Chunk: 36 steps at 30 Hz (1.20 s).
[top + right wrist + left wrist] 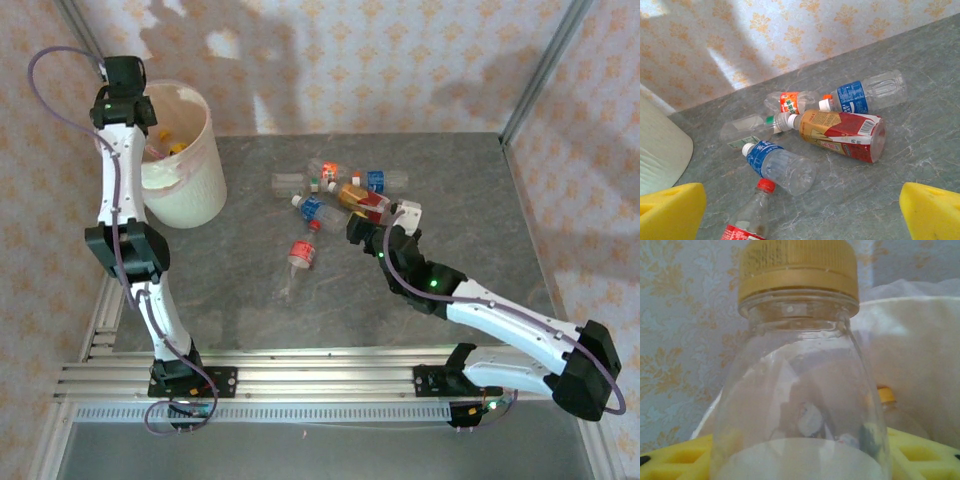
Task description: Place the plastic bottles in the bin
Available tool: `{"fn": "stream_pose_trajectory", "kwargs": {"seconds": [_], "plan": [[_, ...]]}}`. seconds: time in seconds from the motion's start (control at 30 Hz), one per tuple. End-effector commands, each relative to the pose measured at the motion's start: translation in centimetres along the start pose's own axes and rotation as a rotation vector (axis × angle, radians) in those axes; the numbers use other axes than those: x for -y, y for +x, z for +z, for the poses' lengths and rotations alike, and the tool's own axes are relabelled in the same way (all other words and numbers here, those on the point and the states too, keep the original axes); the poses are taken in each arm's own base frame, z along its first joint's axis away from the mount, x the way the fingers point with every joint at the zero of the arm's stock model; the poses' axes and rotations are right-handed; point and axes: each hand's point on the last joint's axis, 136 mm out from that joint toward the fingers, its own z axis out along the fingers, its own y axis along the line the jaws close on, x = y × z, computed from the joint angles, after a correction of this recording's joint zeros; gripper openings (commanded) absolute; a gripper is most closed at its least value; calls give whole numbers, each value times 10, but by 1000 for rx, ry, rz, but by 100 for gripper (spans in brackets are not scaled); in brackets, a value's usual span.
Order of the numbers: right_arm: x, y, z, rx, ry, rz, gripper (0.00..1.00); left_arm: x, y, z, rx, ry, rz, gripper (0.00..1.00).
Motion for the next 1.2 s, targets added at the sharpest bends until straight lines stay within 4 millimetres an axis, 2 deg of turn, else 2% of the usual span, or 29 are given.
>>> {"fn": "stream_pose_trajectory", "kwargs": {"seconds": [0.0,0.07,0.2,0.3,0.57,0.63,0.67,0.77,0.87,1.0,1.13,1.17], "plan": [[13,-1,-3,17,44,4,99,-25,-3,-12,-15,-105,-62,74],[13,-1,-2,15,45,1,99,-28,-8,-19,0,-97,-105,79],[13,-2,-3,17,44,4,99,-34,-15,-34,38,-88,-186,94],[13,-1,-2,17,46,4,99,-29,-19,-43,51,-30,-221,100],[12,0,-1,14,41,6,99,-15,-24,-64,62,110,-352,100],[11,0,-1,14,39,7,99,-6,-26,-72,73,166,-388,100],[11,0,-1,14,38,4,99,-4,-29,-83,90,201,-401,100],[9,-1,0,15,35,-37,99,16,-32,-108,113,315,-429,100],[6,-5,3,-2,44,-162,99,45,-27,-137,125,435,-424,100],[8,-5,15,-76,65,-297,99,87,-11,-177,140,579,-401,100],[8,-7,28,-135,37,-338,99,125,14,-211,101,759,-407,100],[11,-1,36,-166,45,-350,99,131,21,-219,88,781,-404,100]]}}
